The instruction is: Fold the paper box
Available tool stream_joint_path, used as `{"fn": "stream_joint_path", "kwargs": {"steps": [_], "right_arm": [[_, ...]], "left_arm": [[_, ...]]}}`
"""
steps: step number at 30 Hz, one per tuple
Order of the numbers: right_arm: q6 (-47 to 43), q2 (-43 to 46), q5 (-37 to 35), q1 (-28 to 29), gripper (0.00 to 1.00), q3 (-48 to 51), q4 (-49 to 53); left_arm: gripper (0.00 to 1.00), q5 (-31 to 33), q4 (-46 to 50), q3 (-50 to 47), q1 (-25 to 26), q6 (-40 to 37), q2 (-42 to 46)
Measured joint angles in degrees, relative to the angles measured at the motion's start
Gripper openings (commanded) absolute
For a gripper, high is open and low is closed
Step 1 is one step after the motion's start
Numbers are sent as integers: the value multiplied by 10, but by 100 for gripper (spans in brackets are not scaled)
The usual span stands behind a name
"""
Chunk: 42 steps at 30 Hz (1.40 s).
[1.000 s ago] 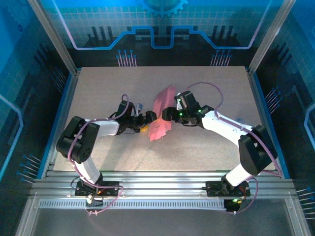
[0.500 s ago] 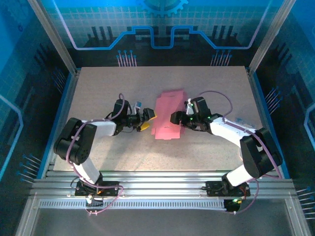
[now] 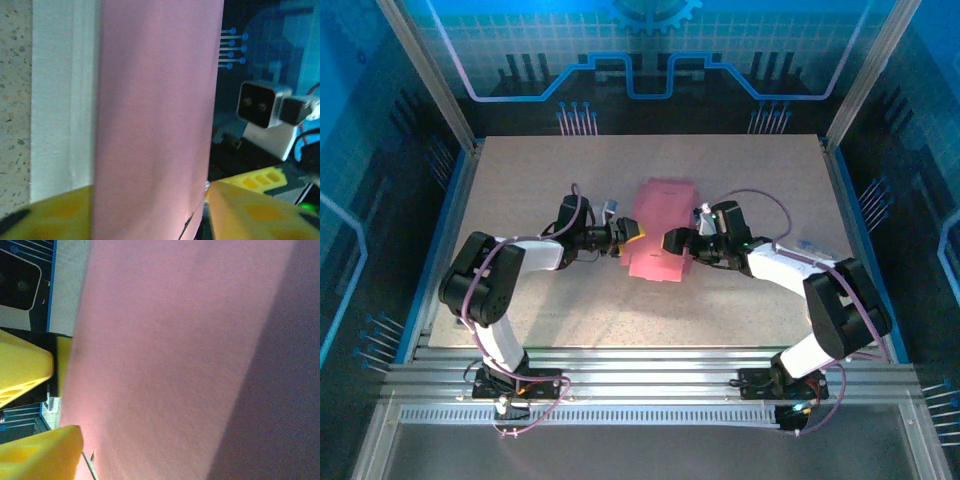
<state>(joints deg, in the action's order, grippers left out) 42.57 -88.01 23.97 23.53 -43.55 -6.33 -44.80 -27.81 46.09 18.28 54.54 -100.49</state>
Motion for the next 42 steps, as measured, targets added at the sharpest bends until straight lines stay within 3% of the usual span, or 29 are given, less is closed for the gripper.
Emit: {"fn": "stream_joint_path", "kwargs": {"steps": [3, 10, 15, 20, 29, 31, 35, 42], "right_arm": [[3, -1, 7, -3, 100, 6, -7], [3, 27, 3, -15, 100, 13, 3], [-13, 107, -10, -36, 100, 29, 48], [-33, 163, -7, -74, 100, 57, 75], [-66, 238, -26, -109, 100, 94, 161], [-75, 265, -27, -110, 100, 94, 176], [-98, 304, -26, -110, 100, 90, 220], [-136, 342, -29, -110, 100, 58, 294]], "left_arm": [[22, 16, 69, 18, 0, -35, 29], [14, 89, 233, 67, 1, -124, 105], [15, 134, 323, 96, 17, -156, 129], [19, 163, 358, 127, 71, -157, 130], [34, 222, 382, 174, 161, -135, 120], [47, 246, 383, 187, 178, -124, 115], [63, 294, 402, 187, 188, -108, 115], [66, 348, 449, 193, 186, -111, 112]]}}
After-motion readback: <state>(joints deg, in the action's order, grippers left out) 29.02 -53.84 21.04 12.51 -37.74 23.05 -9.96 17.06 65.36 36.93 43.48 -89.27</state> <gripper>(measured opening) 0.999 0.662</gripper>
